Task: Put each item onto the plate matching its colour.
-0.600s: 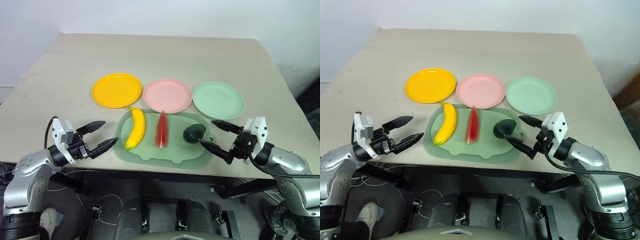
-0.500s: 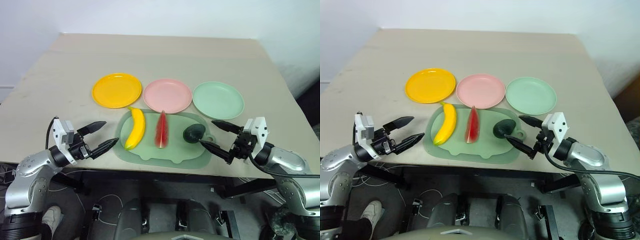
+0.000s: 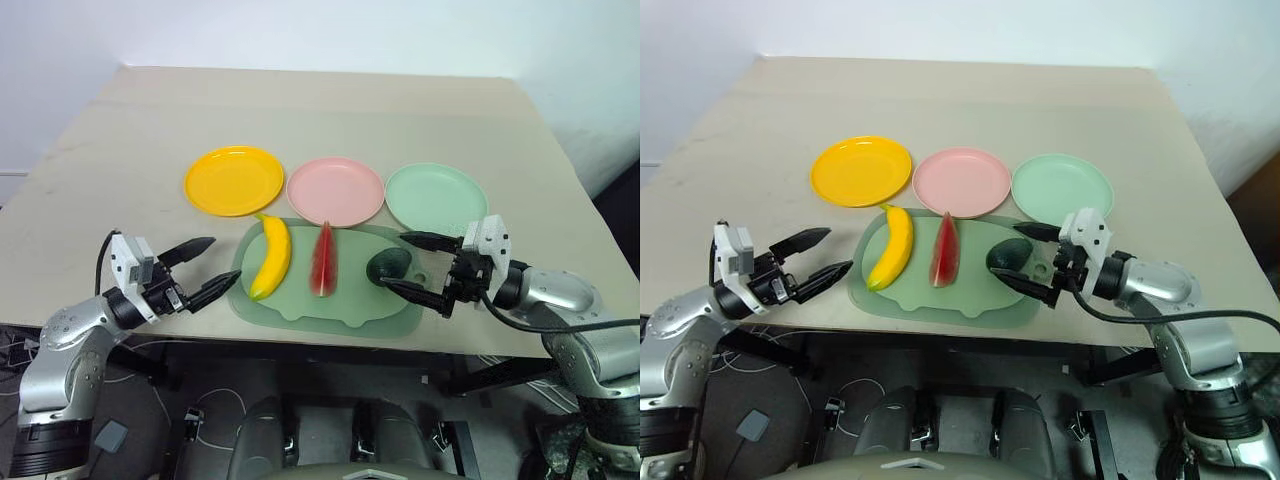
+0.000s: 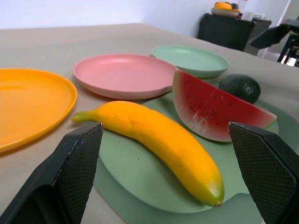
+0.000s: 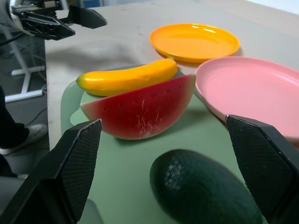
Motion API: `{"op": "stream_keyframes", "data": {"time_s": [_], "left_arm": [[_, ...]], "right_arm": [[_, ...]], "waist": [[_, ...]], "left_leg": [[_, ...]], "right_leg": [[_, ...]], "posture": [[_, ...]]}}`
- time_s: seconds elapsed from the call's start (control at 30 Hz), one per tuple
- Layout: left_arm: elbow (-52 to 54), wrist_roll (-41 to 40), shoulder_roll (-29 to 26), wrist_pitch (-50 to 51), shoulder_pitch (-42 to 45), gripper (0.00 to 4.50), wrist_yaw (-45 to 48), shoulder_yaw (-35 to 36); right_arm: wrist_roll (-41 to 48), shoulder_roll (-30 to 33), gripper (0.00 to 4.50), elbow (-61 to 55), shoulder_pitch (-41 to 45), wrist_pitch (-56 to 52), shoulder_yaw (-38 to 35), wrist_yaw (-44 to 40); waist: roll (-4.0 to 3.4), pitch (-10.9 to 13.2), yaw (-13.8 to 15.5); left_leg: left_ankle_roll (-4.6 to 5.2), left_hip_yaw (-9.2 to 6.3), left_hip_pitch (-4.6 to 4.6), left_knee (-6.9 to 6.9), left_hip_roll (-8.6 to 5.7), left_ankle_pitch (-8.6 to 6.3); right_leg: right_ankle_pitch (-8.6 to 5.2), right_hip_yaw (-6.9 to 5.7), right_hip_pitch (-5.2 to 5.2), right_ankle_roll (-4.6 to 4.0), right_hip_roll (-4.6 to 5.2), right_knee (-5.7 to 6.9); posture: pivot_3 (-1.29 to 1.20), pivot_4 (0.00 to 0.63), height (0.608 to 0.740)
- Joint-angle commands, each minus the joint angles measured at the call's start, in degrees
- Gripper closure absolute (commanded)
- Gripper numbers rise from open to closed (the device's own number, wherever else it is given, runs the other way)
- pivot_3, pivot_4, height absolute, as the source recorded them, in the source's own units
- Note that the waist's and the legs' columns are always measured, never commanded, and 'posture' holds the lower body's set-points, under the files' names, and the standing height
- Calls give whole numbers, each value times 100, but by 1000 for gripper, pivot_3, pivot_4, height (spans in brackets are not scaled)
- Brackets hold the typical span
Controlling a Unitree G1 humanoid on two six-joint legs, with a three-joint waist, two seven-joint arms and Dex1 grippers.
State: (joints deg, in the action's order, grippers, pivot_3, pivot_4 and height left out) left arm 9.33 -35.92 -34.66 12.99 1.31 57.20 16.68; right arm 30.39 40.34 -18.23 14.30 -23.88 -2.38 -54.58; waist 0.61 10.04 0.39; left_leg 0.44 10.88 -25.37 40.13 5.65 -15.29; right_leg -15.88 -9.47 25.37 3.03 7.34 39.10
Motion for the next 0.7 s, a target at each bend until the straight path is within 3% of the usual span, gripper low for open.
{"op": "stream_keyframes", "data": {"time_s": [0.03, 0.43, 0.7], "left_arm": [[237, 15, -7, -103, -64, 11, -52, 66], [612, -51, -9, 22, -314, 11, -119, -13], [800, -79, 39, 97, -389, 11, -211, -17]], "right_arm": [[-312, 115, 0, 377, 413, 432, 232, -449], [-1540, 36, 0, 2494, 1647, 2001, 1281, -1832], [-2241, -258, 0, 3865, 2235, 2925, 1665, -2079]], "waist": [[0, 0, -3], [-1, 1, -50], [-2, 1, -130]], "left_leg": [[-4, 0, 0, 0, 0, 2], [-20, 5, -1, 0, -3, 12], [-23, 9, 0, 0, -5, 14]], "right_leg": [[0, 0, 0, 0, 0, 0], [0, 0, 2, 0, 0, 1], [0, 0, 2, 1, -1, 3]], "posture": [[0, 150, 695], [0, 150, 695], [0, 150, 695]]}}
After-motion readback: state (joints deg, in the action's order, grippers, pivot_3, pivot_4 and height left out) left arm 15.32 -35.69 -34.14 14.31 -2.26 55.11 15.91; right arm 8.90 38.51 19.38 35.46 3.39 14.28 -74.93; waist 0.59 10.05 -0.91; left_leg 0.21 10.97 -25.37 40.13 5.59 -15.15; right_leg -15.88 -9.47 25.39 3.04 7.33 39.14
